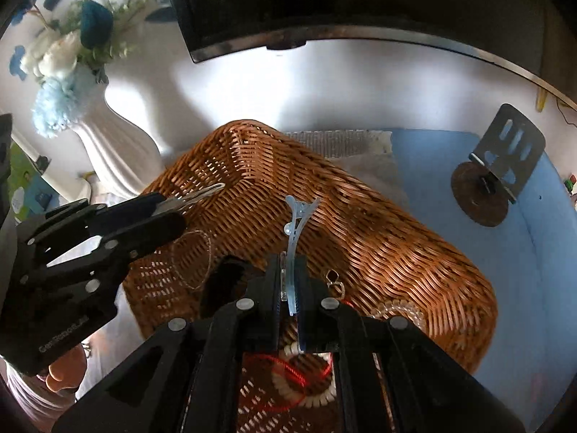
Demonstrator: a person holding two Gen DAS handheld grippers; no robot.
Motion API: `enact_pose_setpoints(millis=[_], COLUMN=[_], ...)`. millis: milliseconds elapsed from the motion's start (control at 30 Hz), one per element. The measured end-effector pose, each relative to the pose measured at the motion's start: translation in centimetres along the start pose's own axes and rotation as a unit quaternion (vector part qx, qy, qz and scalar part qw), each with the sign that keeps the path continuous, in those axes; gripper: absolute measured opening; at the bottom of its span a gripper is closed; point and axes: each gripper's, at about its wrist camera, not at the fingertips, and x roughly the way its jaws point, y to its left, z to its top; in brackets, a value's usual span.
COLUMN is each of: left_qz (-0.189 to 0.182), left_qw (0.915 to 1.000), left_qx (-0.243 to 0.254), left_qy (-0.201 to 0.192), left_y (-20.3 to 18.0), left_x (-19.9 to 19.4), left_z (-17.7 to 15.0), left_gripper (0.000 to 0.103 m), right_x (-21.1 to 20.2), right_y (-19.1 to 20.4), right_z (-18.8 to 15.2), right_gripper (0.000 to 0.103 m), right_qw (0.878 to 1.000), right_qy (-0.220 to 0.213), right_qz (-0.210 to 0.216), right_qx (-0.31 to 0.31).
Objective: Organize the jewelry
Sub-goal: 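Carry both items over the wicker basket and open both tools, then move both tools back over the table toward the remaining jewelry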
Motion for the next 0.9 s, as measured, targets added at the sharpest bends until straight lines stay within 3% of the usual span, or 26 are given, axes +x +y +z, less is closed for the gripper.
enact_pose_setpoints(millis=[233,367,600,767,900], left_qz=[-0.014,-0.041,-0.018,-0.002,-0.007], left_qw=[0.9997,0.9984,0.9992,0.999,0.9976], left_qx=[-0.019,-0.04,-0.021,-0.018,-0.033], left_qy=[0.001,-0.004,-0.031,-0.041,-0.061], left_y=[0.9,1.6,0.8,0.5,1.2], left_x=[0.3,-1.5,-7.9,-12.5,-16.1], left_z=[-0.2,-0.4,-2.2,-3.8,-5.1], left_gripper=[0.025,0.041,0.05,0.05,0.05], right_x=[0.0,-1.0,-5.3,-8.9,-11.5], right_y=[0.0,-0.5,0.3,1.9,3.7], right_z=[-0.2,-0.4,-1.5,-3.4,-5.4], right_gripper=[0.01,0.012,0.016,0.033,0.034], right_qw=[1.0,1.0,0.999,0.998,0.997], right_qy=[-0.003,-0.008,-0.029,-0.048,-0.061], right_qz=[0.001,0.018,0.017,0.036,0.041], right_qx=[0.003,0.017,0.014,0.005,-0.014])
